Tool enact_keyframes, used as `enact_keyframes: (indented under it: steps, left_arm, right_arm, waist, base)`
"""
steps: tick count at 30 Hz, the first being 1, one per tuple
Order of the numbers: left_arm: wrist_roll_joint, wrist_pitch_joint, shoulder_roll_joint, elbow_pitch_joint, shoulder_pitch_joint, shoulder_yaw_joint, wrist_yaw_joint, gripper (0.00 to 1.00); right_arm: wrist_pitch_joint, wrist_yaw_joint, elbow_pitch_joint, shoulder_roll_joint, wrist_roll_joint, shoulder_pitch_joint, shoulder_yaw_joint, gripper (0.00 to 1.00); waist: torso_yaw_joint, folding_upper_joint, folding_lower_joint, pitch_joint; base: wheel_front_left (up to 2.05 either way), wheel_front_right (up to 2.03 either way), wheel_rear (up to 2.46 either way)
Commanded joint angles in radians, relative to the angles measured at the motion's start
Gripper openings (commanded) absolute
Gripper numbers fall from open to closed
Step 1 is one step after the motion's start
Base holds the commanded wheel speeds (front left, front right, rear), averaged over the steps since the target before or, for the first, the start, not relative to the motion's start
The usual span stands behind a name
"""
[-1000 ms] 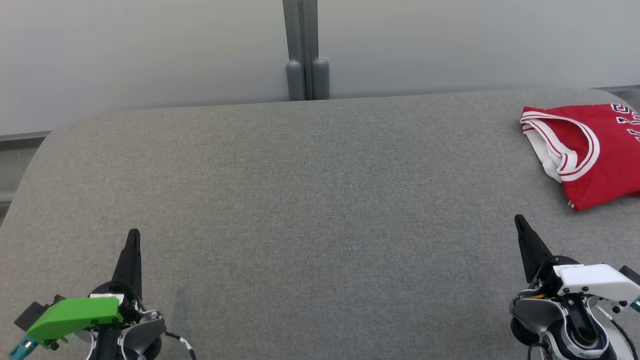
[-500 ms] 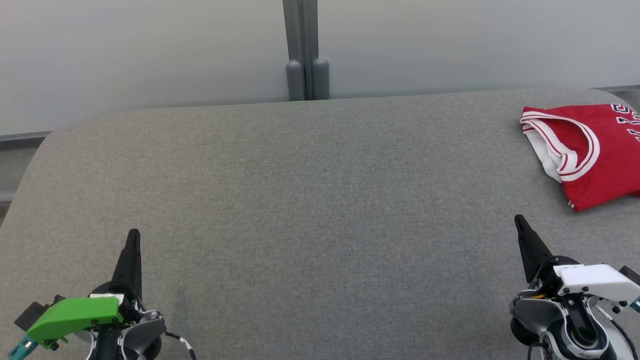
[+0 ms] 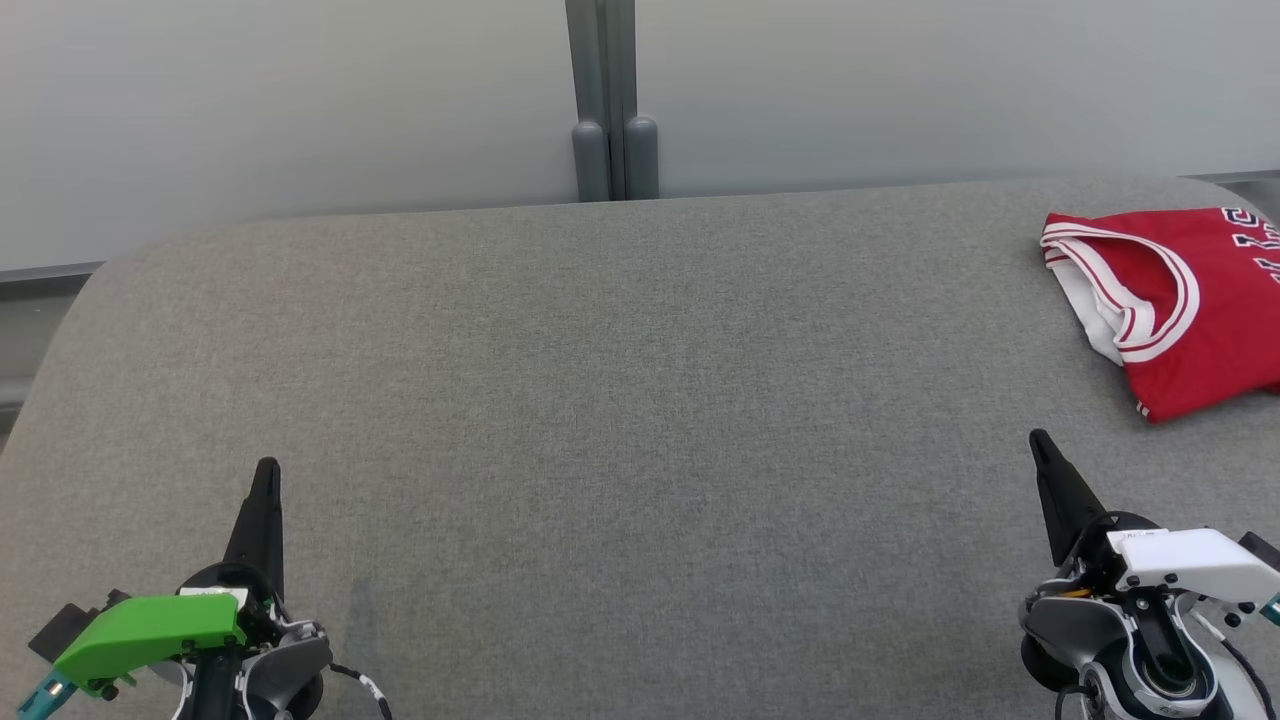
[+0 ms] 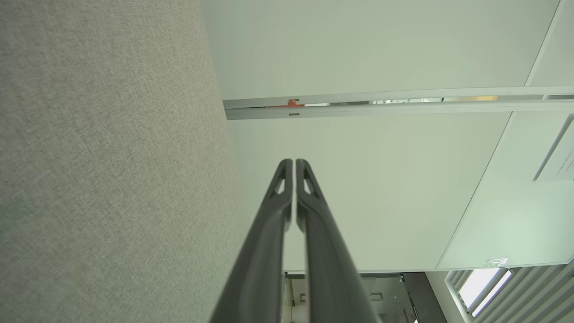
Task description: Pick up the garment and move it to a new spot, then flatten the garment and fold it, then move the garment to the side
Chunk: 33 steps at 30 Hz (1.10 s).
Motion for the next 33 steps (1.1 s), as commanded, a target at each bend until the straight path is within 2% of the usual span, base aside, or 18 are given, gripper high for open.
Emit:
enact_keyframes:
  steps: [1, 33]
  left_arm:
    - [-0.001, 0.003, 0.007, -0.002, -0.012, 0.003, -0.004, 0.00]
    - [-0.001, 0.003, 0.007, -0.003, -0.012, 0.003, -0.004, 0.00]
  right_arm:
    - [0.005, 0.000, 0.002, 0.000, -0.006, -0.006, -0.002, 0.00]
    - [0.008, 0.000, 0.002, 0.002, -0.010, -0.007, -0.007, 0.00]
  waist:
    - [0.000, 0.0000, 0.0000, 0.000]
    - [0.000, 0.0000, 0.0000, 0.000]
  base:
    - [0.00, 0.00, 0.00]
    - [0.00, 0.00, 0.00]
